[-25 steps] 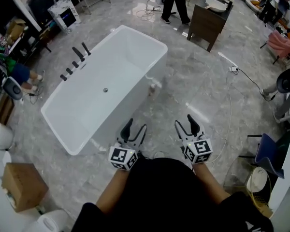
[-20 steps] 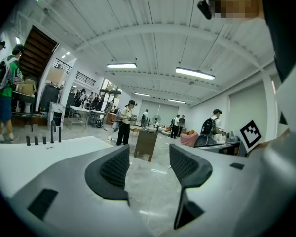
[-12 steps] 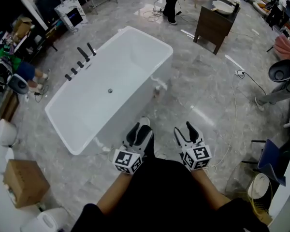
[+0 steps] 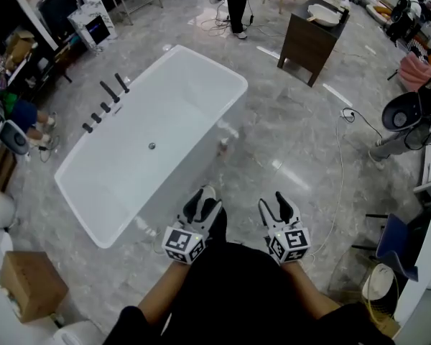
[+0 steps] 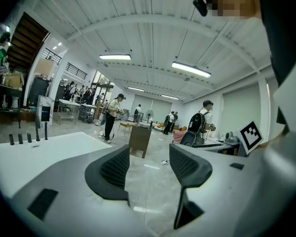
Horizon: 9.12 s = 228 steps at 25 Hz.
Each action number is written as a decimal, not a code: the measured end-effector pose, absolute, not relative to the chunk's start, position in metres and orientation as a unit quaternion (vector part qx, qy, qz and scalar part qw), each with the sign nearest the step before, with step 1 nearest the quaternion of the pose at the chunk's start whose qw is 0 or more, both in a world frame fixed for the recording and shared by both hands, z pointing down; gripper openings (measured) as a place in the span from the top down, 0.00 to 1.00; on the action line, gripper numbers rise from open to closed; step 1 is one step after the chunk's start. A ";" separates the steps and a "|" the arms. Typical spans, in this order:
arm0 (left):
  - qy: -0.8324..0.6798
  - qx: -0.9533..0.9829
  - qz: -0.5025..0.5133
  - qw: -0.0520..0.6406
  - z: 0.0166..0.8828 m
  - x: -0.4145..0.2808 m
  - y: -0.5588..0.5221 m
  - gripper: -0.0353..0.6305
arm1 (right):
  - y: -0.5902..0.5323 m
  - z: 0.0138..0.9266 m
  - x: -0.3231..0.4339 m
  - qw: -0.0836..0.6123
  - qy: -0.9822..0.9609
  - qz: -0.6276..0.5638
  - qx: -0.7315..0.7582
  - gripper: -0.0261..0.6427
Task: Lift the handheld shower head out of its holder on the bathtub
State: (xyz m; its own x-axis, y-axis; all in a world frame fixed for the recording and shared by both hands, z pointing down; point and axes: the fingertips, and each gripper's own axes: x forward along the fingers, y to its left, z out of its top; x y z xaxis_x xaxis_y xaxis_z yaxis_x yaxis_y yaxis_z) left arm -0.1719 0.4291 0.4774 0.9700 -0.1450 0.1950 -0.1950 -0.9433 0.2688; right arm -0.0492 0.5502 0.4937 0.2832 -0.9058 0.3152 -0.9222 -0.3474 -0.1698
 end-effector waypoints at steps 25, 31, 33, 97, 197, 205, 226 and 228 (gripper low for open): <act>-0.107 0.973 0.072 0.193 0.488 -0.036 0.116 0.60 | 0.240 0.491 0.121 0.079 -0.571 0.194 0.793 0.64; -0.097 0.968 0.039 0.230 0.482 -0.015 0.080 0.60 | 0.198 0.491 0.125 0.101 -0.575 0.207 0.785 0.64; -0.097 0.967 0.034 0.234 0.483 -0.017 0.067 0.60 | 0.178 0.491 0.119 0.108 -0.585 0.205 0.777 0.64; -0.558 0.801 0.027 0.213 0.588 0.004 -0.296 0.60 | -0.177 0.540 0.199 0.122 -0.866 0.219 0.433 0.64; -0.572 0.765 0.228 0.189 0.800 -0.105 -0.582 0.77 | -0.180 0.706 0.139 0.194 -0.829 0.283 0.441 0.64; -0.549 0.786 0.235 0.162 0.738 -0.089 -0.557 0.77 | -0.180 0.645 0.133 0.181 -0.841 0.257 0.440 0.64; -0.590 0.781 0.174 0.112 0.514 -0.106 -0.526 0.77 | -0.180 0.518 0.152 0.120 -0.845 0.199 0.481 0.64; -0.593 0.780 0.168 0.107 0.501 -0.102 -0.517 0.77 | -0.184 0.510 0.153 0.113 -0.848 0.193 0.481 0.64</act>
State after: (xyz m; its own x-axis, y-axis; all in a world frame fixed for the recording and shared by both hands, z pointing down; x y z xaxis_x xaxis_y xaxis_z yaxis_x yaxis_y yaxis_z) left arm -0.1021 -0.5166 0.5005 0.2403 -0.8893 0.3892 -0.9611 -0.2742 -0.0332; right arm 0.1530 -0.1836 0.5096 -0.5125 -0.7714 0.3773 -0.8586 0.4635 -0.2189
